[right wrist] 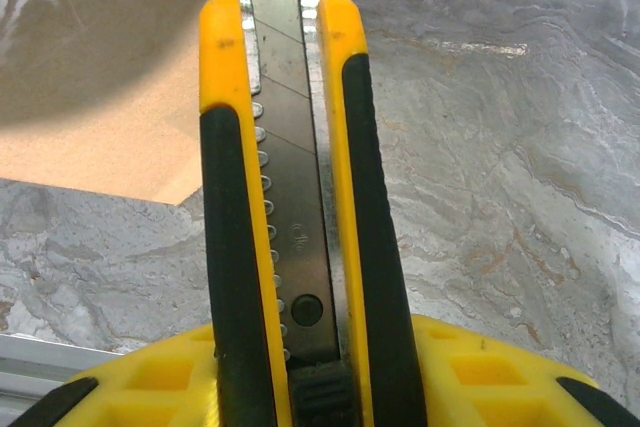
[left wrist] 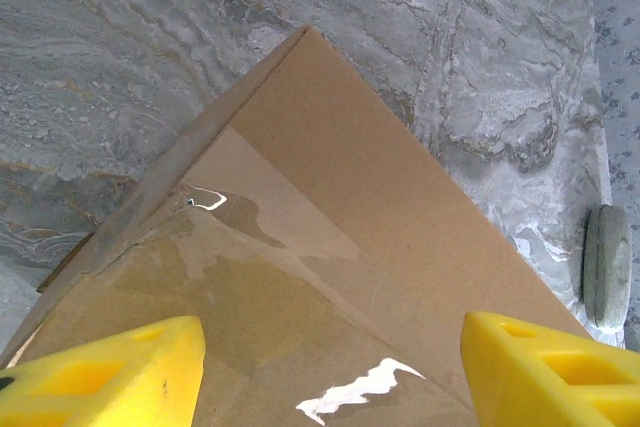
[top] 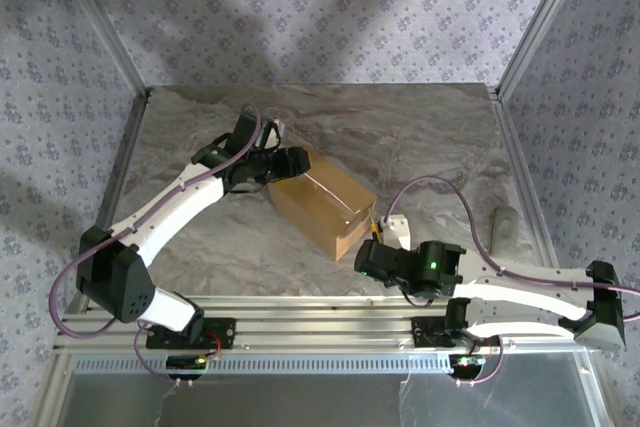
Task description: Unpack the express box
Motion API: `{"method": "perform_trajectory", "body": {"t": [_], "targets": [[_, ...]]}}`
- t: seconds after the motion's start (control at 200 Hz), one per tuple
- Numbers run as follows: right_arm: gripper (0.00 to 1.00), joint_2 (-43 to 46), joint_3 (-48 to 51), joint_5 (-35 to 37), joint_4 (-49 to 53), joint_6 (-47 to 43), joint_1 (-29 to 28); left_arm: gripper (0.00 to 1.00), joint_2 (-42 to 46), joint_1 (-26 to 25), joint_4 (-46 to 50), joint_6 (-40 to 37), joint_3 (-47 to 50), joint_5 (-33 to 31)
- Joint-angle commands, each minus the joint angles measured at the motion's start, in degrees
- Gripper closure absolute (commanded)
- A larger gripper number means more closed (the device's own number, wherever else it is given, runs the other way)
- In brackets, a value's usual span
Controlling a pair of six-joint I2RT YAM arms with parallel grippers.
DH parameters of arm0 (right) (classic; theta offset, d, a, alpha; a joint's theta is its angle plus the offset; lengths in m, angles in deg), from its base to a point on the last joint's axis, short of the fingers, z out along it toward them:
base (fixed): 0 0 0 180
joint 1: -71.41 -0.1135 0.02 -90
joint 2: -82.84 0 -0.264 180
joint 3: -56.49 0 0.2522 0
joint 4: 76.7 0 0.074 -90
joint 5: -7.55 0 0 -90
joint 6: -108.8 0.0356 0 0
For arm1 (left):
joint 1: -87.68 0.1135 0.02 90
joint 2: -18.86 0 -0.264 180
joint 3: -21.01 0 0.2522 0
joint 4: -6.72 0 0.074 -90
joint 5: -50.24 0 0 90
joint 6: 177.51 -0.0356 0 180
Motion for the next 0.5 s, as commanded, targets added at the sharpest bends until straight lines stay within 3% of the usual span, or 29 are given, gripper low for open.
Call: {"method": "perform_trajectory", "body": {"t": [0.0,0.495], "targets": [[1.0,-0.1,-2.3,0.3,-0.4,-1.0,0.3,0.31,0.0,-0.3,-1.5,0.7,-1.8,1.1],[1.0,-0.4,-2.4,0.8,0.2,-0.1,-0.9,0.32,-0.4,-0.4,-2.0,1.5,-1.5,0.8]]}}
